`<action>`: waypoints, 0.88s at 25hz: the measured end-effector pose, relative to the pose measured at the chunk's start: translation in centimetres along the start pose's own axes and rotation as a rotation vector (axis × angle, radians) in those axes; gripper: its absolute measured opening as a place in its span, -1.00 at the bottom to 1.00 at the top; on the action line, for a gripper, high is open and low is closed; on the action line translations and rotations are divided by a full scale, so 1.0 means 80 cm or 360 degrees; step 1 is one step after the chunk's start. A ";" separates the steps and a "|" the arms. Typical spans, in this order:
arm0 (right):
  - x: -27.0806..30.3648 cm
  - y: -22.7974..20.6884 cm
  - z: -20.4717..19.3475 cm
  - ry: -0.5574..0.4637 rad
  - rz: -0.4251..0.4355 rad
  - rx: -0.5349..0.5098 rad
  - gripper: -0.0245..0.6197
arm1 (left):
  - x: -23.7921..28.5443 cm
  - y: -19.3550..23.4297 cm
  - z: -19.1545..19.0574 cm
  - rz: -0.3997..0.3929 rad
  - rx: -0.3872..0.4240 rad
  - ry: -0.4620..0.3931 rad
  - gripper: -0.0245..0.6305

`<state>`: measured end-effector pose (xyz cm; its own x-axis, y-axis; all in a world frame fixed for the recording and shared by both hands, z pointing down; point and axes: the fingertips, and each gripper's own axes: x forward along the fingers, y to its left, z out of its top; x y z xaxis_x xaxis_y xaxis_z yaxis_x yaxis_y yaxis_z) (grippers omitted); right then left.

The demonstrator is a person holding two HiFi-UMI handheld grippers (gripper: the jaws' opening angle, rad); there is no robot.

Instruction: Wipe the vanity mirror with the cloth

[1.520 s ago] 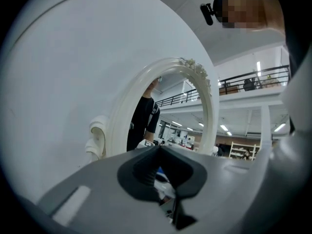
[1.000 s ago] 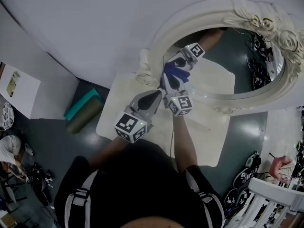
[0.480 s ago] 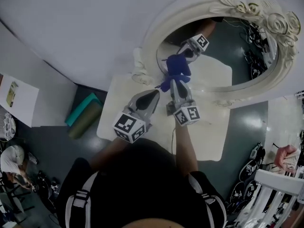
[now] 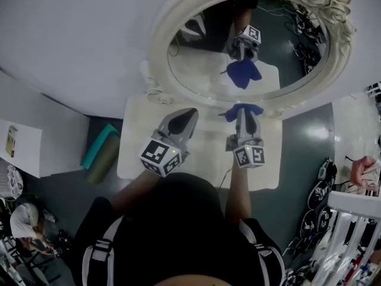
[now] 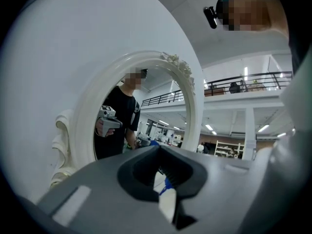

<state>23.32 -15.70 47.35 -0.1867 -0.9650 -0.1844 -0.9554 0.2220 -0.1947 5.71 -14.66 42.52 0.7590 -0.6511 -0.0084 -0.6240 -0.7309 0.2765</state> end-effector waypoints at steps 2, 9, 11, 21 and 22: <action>-0.010 -0.031 0.011 -0.0016 -0.0085 -0.0033 -0.81 | 0.008 -0.008 -0.001 -0.0022 0.0013 0.0010 -0.91; -0.042 -0.127 0.043 -0.0097 -0.0255 -0.0118 -0.81 | 0.042 -0.045 -0.016 -0.0055 0.0062 0.0026 -0.91; -0.051 -0.145 0.039 -0.0097 -0.0273 -0.0128 -0.81 | 0.047 -0.056 -0.028 -0.0055 0.0067 0.0028 -0.91; -0.009 -0.188 0.034 -0.0033 -0.0341 -0.0097 -0.81 | 0.073 -0.050 -0.023 -0.0029 0.0072 0.0075 -0.91; -0.004 -0.192 0.032 -0.0025 -0.0338 -0.0095 -0.81 | 0.076 -0.047 -0.025 -0.0026 0.0071 0.0082 -0.91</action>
<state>38.63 -18.43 47.95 0.0231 -0.9868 -0.1604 -0.9848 0.0051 -0.1734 13.04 -15.46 43.33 0.7769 -0.6285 0.0370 -0.6183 -0.7505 0.2334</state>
